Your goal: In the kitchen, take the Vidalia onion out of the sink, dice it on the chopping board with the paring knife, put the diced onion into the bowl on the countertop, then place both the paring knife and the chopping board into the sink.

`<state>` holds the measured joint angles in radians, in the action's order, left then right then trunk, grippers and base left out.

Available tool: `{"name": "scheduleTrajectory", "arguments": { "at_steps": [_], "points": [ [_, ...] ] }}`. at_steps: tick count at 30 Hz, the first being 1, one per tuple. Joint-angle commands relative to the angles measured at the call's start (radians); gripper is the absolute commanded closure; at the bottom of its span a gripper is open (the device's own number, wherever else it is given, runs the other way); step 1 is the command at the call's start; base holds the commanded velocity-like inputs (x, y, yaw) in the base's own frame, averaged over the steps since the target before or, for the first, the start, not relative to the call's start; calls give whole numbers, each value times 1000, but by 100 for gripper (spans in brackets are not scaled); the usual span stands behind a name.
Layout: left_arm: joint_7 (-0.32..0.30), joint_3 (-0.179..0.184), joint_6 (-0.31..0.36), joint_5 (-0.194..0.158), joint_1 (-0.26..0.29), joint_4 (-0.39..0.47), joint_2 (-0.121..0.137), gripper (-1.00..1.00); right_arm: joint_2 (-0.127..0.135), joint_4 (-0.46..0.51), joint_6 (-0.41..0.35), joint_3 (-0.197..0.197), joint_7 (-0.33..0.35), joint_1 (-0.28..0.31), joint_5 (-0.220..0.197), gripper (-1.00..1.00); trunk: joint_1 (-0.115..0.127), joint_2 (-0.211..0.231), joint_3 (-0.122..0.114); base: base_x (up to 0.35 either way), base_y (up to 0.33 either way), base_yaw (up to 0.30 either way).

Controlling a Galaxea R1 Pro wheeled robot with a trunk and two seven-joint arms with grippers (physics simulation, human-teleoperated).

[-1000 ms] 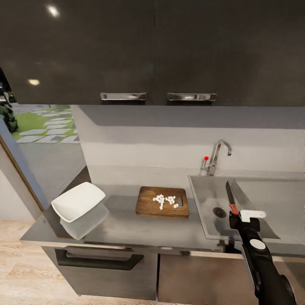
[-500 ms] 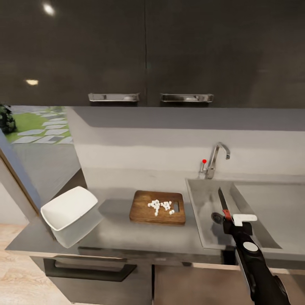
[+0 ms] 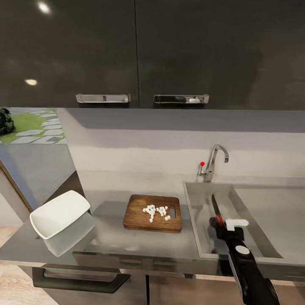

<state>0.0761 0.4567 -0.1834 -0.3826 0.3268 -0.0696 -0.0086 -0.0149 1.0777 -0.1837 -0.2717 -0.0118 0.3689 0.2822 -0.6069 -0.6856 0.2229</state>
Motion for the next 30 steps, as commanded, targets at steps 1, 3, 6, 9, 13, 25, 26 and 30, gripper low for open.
{"name": "scheduleTrajectory", "arguments": {
  "at_steps": [1,3,6,9,13,25,26,30],
  "points": [
    [1,8,-6,-7,1,-4,-1,-100,-7,-18,-4,-1,0,1,9,100,0,-1,1,0,0,0],
    [1,8,-5,-7,1,-4,-1,-100,-14,-47,0,-1,0,1,10,100,0,-1,1,0,0,0],
    [1,8,-5,-7,1,-4,-1,-100,-15,-58,-2,-1,2,1,9,100,0,-1,1,0,0,0],
    [0,8,-5,-7,1,-4,-1,-100,-16,-75,-4,-1,3,1,9,100,0,-1,1,0,0,0],
    [0,8,-5,-7,1,-4,-1,-100,-16,-88,-2,-1,3,1,9,100,0,-1,1,103,0,0],
    [1,8,-5,-7,1,-4,-1,-100,-16,-104,-5,-2,4,1,9,100,0,-1,1,203,0,0],
    [1,8,-5,-7,1,-4,-1,-100,-16,-106,-5,-2,4,1,9,100,0,-1,1,215,0,0],
    [1,8,-5,-7,1,-4,-1,-100,-16,-138,-1,-3,4,1,9,100,0,-1,1,255,0,0]
  ]
}}
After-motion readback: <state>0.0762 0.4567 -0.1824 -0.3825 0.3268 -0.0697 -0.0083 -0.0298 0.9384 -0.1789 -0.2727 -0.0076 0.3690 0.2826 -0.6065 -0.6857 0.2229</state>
